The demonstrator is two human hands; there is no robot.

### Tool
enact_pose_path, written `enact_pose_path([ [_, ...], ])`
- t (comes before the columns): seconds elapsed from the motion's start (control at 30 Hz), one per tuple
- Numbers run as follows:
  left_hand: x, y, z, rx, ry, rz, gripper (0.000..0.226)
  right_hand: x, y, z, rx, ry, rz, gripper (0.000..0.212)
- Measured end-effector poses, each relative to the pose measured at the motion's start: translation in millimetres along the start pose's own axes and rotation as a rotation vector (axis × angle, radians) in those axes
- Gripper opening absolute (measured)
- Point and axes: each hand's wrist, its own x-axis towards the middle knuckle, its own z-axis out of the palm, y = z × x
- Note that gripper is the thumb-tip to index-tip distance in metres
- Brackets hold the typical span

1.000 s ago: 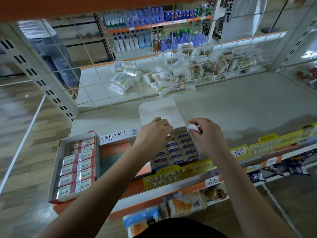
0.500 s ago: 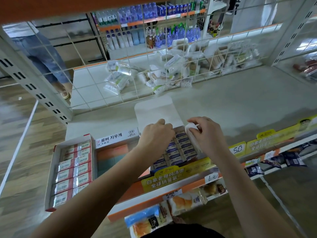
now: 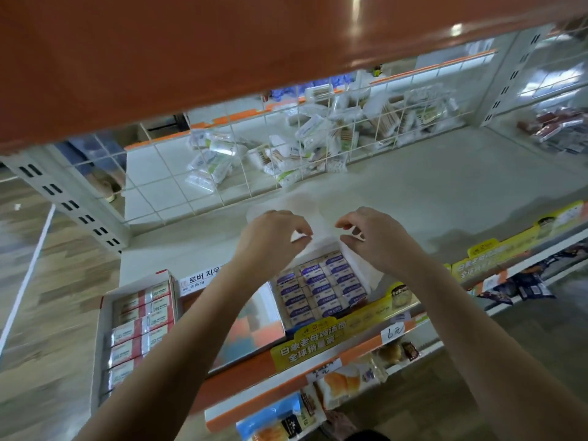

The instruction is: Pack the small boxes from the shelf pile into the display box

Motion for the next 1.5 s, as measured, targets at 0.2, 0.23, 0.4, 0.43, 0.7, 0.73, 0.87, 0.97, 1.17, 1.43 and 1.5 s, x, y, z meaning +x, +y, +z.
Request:
enact_pose_path([
  [0.2,34.2,17.1,1.6,0.238,-0.047,0.091,0.028,3.1,14.4,-17.9,-0.121,-0.067,0.033,0.033],
  [0.23,41.2,28.2,5.4,0.252,-0.03,0.132,0.029,1.1,21.5,-22.7,-0.14,-0.067,0.06,0.034],
  [0.4,84.7,106.5,31.2,0.271,0.027,0.273,0.035,-18.7,79.5,-55.9,-0.203,-0.016,0.21,0.035],
  [0.43,93.9,125.5,38.2,0.267,0.029,0.3,0.035,-24.7,95.2,-64.6,-0.212,0.002,0.236,0.035],
  [0.7,179.6,282.0,113.7,0.215,0.071,0.395,0.034,-77.0,244.7,-137.0,-0.308,0.088,0.423,0.038],
  [0.73,189.6,299.3,123.4,0.2,0.076,0.395,0.034,-82.9,262.7,-144.9,-0.322,0.075,0.451,0.039],
  [0.87,227.3,352.3,156.3,0.171,0.072,0.403,0.035,-102.6,325.3,-170.4,-0.308,0.07,0.553,0.041],
  [0.97,257.9,378.2,176.3,0.155,0.052,0.404,0.033,-109.1,366.0,-187.0,-0.243,0.092,0.595,0.039],
  [1.17,326.3,420.9,209.7,0.181,0.027,0.442,0.028,-92.3,442.1,-216.7,-0.245,0.095,0.591,0.034],
  [1.43,428.0,437.0,235.5,0.237,0.008,0.413,0.031,-34.0,539.3,-249.4,-0.23,0.176,0.595,0.037],
  [1.5,439.5,438.2,240.9,0.277,0.001,0.419,0.032,-21.6,555.4,-252.2,-0.253,0.196,0.574,0.038],
])
